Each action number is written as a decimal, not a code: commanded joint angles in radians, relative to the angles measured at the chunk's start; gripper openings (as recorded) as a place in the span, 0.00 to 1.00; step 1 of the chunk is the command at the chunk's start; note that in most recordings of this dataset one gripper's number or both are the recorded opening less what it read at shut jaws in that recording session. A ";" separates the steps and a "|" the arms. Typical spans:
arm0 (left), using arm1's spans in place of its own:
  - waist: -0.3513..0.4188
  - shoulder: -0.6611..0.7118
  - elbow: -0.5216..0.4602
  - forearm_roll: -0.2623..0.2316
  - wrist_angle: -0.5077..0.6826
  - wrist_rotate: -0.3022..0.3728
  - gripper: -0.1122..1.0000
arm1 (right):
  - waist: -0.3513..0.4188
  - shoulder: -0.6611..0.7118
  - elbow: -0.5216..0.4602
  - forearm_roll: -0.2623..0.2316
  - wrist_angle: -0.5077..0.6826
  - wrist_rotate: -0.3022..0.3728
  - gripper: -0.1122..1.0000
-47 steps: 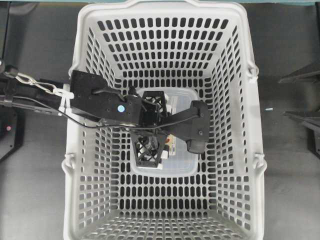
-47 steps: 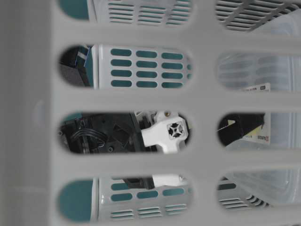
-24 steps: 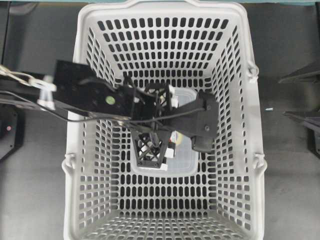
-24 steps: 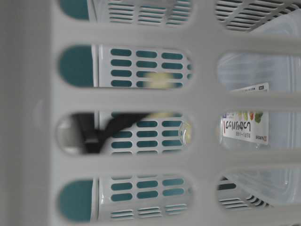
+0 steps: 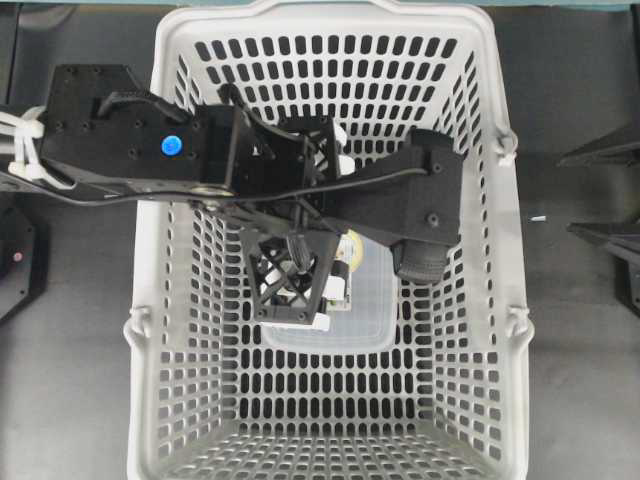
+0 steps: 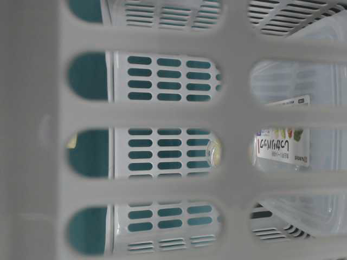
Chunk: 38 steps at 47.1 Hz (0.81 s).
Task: Pick up the cellophane tape from the shopping basket with the left arm.
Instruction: 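Close the left gripper on the tape roll and lift it up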
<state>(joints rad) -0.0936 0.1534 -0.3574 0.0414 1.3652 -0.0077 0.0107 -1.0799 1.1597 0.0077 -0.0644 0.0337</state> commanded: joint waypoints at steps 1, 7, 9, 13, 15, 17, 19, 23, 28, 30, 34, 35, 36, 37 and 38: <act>-0.005 -0.021 -0.023 0.003 -0.002 0.000 0.55 | 0.002 0.006 -0.008 0.002 -0.009 0.002 0.78; -0.005 -0.021 -0.021 0.003 -0.002 0.000 0.55 | 0.002 0.006 -0.009 0.003 -0.011 0.002 0.78; -0.003 -0.021 -0.021 0.003 -0.002 0.000 0.55 | 0.002 0.006 -0.009 0.003 -0.011 0.002 0.78; -0.003 -0.021 -0.018 0.003 -0.002 0.000 0.55 | 0.000 0.006 -0.008 0.003 -0.012 0.002 0.78; -0.003 -0.020 -0.018 0.003 -0.002 0.000 0.55 | 0.002 0.006 -0.009 0.003 -0.014 0.002 0.78; -0.003 -0.020 -0.017 0.003 -0.002 0.002 0.55 | 0.002 0.005 -0.009 0.003 -0.014 0.002 0.78; -0.003 -0.021 -0.017 0.003 0.000 0.000 0.55 | 0.002 0.006 -0.009 0.002 -0.014 0.002 0.78; -0.003 -0.021 -0.012 0.003 0.003 0.000 0.55 | 0.002 0.006 -0.009 0.002 -0.015 0.002 0.78; -0.005 -0.020 -0.008 0.003 0.005 0.002 0.55 | 0.002 0.006 -0.008 0.002 -0.018 0.002 0.78; -0.003 -0.020 -0.008 0.003 0.005 0.002 0.55 | 0.000 0.005 -0.009 0.003 -0.018 0.002 0.78; -0.005 -0.020 -0.008 0.003 0.005 0.002 0.55 | 0.002 0.006 -0.009 0.003 -0.020 0.002 0.78; -0.003 -0.021 -0.008 0.003 0.005 0.002 0.55 | 0.000 0.006 -0.008 0.002 -0.021 0.002 0.78; -0.005 -0.021 -0.008 0.003 0.005 0.000 0.55 | 0.002 0.006 -0.009 0.003 -0.021 0.002 0.78; -0.005 -0.021 -0.008 0.003 0.005 0.000 0.55 | 0.002 0.006 -0.008 0.002 -0.021 0.002 0.78; -0.005 -0.021 -0.008 0.003 0.005 0.000 0.55 | 0.000 0.006 -0.009 0.002 -0.023 0.002 0.78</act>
<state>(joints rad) -0.0936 0.1534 -0.3559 0.0399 1.3714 -0.0061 0.0107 -1.0799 1.1597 0.0077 -0.0752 0.0337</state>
